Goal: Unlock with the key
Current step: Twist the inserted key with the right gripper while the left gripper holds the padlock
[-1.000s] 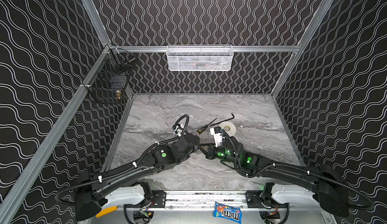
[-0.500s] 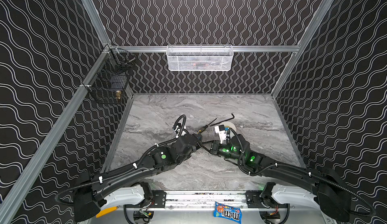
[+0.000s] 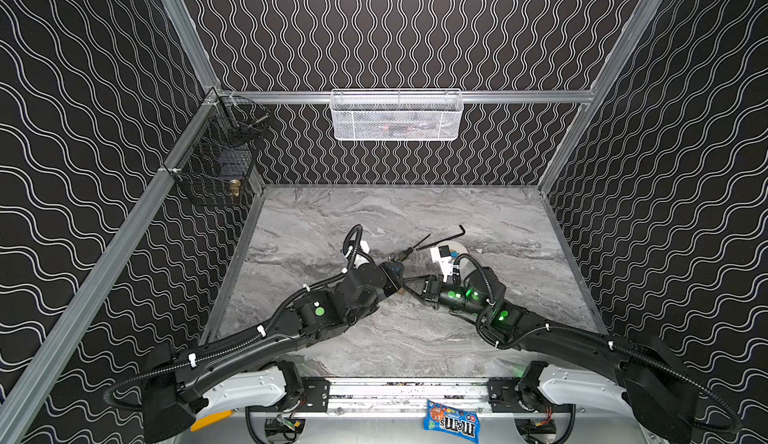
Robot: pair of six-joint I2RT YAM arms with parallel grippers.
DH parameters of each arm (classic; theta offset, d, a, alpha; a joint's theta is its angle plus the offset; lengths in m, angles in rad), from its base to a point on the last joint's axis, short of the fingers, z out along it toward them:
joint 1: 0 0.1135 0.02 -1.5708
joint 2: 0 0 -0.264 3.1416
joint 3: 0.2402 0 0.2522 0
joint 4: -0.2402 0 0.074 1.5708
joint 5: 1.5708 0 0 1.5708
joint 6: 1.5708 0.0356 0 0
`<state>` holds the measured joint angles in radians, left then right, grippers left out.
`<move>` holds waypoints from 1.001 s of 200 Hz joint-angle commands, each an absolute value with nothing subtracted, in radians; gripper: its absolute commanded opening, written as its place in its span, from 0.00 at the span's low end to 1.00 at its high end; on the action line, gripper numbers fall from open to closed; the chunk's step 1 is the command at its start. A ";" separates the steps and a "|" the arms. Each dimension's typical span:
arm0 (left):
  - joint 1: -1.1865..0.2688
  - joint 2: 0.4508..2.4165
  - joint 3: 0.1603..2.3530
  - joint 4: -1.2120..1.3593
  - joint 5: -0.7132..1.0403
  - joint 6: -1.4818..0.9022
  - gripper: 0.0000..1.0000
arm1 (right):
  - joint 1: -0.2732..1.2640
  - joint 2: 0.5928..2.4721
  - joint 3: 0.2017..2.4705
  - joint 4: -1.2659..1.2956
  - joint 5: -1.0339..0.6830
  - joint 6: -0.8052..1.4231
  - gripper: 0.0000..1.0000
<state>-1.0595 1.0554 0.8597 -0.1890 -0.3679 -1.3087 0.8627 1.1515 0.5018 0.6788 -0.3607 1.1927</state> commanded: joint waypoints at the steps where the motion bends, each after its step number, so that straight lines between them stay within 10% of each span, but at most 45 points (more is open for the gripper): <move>1: -1.069 1.058 0.865 -0.076 -0.074 -1.328 0.00 | 0.864 1.132 0.515 0.872 -0.357 1.165 0.00; 200: -1.076 1.020 0.857 -0.040 -0.166 -1.369 0.00 | 0.865 1.134 0.463 0.864 -0.350 1.257 0.00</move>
